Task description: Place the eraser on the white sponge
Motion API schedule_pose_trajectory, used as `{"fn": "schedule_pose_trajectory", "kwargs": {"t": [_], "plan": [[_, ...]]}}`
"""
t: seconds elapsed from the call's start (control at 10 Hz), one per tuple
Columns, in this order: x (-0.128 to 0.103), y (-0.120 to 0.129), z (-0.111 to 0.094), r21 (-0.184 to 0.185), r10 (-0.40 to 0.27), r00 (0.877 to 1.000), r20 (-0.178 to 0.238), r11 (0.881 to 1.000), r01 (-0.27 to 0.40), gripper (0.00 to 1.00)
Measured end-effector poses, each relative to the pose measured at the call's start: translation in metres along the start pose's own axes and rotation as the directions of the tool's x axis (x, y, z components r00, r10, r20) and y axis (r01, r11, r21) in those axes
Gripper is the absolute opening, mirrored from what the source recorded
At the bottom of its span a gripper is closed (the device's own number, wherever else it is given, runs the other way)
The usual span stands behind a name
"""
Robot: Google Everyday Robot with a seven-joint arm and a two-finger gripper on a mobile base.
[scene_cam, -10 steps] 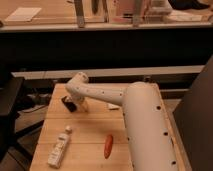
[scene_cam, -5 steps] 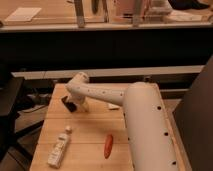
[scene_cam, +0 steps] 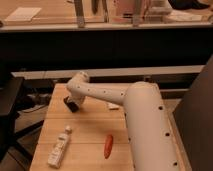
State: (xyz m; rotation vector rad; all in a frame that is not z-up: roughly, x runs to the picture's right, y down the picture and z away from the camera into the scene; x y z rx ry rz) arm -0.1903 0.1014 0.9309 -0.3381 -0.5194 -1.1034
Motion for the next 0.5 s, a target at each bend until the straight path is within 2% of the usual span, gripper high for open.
{"fn": "schedule_pose_trajectory", "kwargs": {"t": [0.1, 0.5], "plan": [[-0.0006, -0.0007, -0.0002, -0.001, -0.008, 1.0, -0.001, 1.0, 0.008, 0.01], [-0.0028, -0.0021, -0.0014, -0.001, -0.014, 1.0, 0.002, 1.0, 0.014, 0.0]]}}
